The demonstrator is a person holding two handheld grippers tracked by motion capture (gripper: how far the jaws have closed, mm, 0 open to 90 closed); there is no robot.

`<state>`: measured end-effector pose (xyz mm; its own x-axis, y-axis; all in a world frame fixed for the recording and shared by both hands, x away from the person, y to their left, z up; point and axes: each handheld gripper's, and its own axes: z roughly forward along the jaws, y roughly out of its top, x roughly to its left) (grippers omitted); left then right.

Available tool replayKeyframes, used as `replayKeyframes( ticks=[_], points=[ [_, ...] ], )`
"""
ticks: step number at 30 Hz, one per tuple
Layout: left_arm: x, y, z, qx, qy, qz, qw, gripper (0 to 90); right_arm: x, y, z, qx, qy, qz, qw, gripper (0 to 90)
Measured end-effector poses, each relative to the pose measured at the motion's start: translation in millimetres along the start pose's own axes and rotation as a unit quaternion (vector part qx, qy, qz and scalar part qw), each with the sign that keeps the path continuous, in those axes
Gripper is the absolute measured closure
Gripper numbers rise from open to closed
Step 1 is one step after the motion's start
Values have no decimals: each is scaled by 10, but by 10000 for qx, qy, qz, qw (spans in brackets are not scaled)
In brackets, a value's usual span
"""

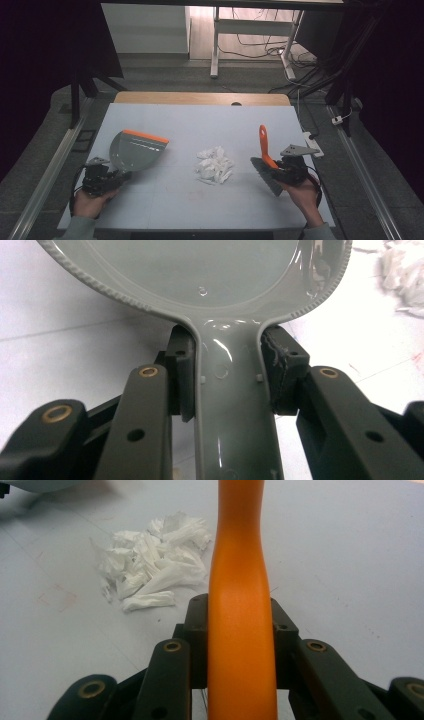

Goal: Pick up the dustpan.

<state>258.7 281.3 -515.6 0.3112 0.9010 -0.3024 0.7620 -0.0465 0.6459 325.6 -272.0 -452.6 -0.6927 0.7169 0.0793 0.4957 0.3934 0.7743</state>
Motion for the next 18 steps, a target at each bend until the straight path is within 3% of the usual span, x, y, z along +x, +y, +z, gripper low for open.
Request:
replayKeyframes(
  ticks=[11,18],
  points=[
    [25,179,-15,-198,-226,327,9990,613,-8,43,-17,-77,-14,101,9999,703],
    [39,216,-28,-211,-380,433,9981,613,0,143,-5,-117,-71,184,9997,703]
  ],
)
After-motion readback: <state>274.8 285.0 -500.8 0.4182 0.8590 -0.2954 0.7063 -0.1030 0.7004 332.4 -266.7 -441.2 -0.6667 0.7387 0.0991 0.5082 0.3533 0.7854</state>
